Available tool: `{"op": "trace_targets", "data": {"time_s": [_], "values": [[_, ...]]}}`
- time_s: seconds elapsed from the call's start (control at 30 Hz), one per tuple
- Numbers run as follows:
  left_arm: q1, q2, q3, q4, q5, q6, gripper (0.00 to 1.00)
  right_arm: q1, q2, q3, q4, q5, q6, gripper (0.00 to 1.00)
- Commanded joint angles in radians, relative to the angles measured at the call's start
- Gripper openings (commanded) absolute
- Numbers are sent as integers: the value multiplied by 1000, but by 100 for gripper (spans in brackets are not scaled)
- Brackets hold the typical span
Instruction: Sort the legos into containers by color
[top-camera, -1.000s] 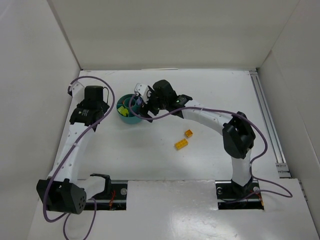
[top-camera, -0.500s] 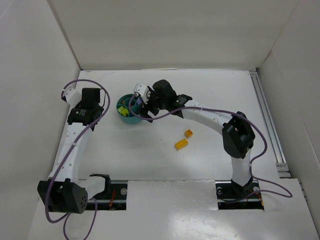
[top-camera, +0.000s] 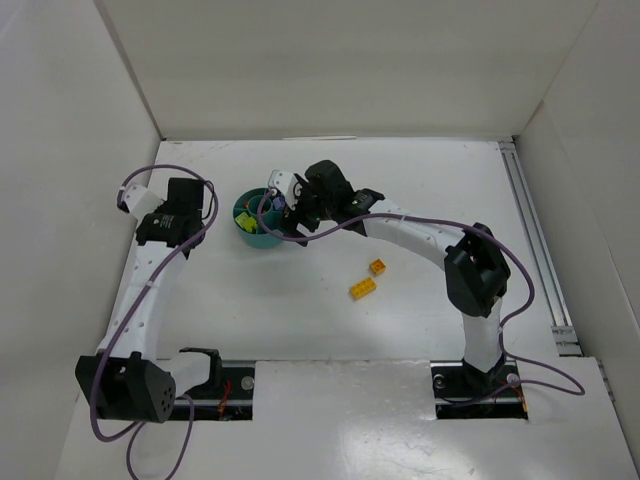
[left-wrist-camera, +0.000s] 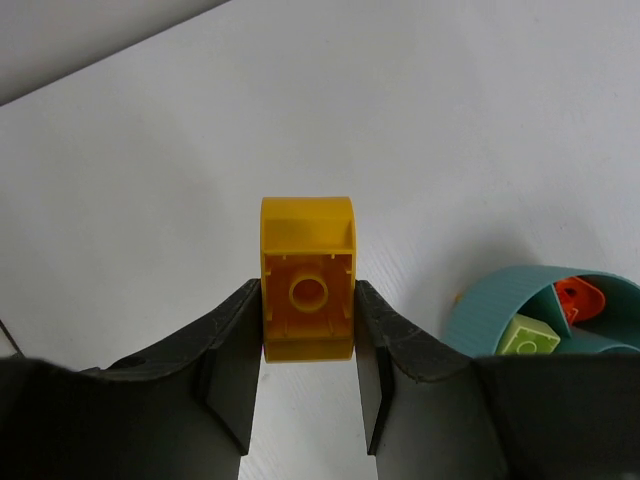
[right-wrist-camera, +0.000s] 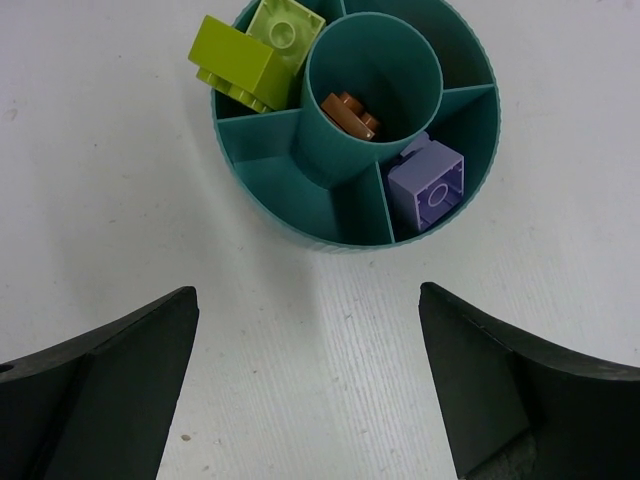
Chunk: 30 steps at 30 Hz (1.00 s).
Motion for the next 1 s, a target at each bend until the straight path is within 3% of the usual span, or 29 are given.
{"op": "trace_targets", "data": {"time_s": [0.0,0.13,0.63,0.8,0.97], "values": [[5,13,52,-78,-83,-45,0,8,-15,26,-5,14,-28,95],[5,25,61,-98,-93,-80,0,8,-25,26,-5,14,-38,95],[5,-83,9,60,-11,52,0,8,-55,-13,9,34,-38,95],[5,-128,-23,196,128,171,0,8,-64,-32,27,66,-48,95],[5,-140,-35,232,150,181,0,8,-85,-61,49,66,-48,95]]}}
